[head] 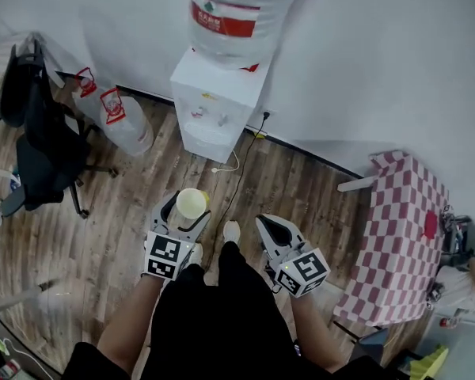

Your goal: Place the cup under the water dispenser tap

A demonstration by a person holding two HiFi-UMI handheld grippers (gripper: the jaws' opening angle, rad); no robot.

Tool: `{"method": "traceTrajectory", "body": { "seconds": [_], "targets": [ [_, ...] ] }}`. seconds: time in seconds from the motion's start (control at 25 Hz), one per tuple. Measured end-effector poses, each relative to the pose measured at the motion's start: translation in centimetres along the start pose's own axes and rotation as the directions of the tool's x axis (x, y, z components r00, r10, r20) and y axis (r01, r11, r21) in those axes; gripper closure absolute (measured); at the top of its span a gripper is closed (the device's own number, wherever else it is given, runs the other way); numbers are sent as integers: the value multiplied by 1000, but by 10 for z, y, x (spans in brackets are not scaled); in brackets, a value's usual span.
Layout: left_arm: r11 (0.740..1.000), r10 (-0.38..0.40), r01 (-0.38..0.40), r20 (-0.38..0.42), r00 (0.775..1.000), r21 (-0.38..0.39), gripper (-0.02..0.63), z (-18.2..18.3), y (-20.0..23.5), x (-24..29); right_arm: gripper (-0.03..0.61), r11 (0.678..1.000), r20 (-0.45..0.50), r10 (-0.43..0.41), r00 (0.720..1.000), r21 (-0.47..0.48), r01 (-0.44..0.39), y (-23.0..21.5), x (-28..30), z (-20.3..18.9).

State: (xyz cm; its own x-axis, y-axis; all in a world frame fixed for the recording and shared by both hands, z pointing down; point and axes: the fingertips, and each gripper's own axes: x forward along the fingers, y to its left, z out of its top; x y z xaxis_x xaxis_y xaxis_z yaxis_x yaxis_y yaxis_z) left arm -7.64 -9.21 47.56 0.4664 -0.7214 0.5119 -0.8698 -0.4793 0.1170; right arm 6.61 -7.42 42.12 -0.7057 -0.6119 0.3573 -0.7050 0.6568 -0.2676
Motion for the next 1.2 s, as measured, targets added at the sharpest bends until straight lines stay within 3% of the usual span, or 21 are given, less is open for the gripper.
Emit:
{"method": "traceTrajectory", "body": {
  "seconds": [0.24,0.48,0.6,0.92,1.2],
  "targets": [
    [994,84,-86,-22,996,-61,244,-5,23,49,568,989,-78,102,992,-99,-110,-30,51,2],
    [993,92,-96,-63,994,-69,244,-31,50,115,568,977,-121,138,983,-145,-155,-66,108,-18],
    [994,102,-106,-80,992,-39,244,-52,72,155,568,978,-113,129,985,-152,-145,-88,138,-33],
    [989,130,-135,-82,988,-60,244,-103,113,241,568,985,-111,97,989,-131,-112,-124,190,-87],
    [990,132,-135,-81,988,-43,242,-135,147,312,568,996,-81,8,997,-84,-14,-164,220,-134]
  ]
}}
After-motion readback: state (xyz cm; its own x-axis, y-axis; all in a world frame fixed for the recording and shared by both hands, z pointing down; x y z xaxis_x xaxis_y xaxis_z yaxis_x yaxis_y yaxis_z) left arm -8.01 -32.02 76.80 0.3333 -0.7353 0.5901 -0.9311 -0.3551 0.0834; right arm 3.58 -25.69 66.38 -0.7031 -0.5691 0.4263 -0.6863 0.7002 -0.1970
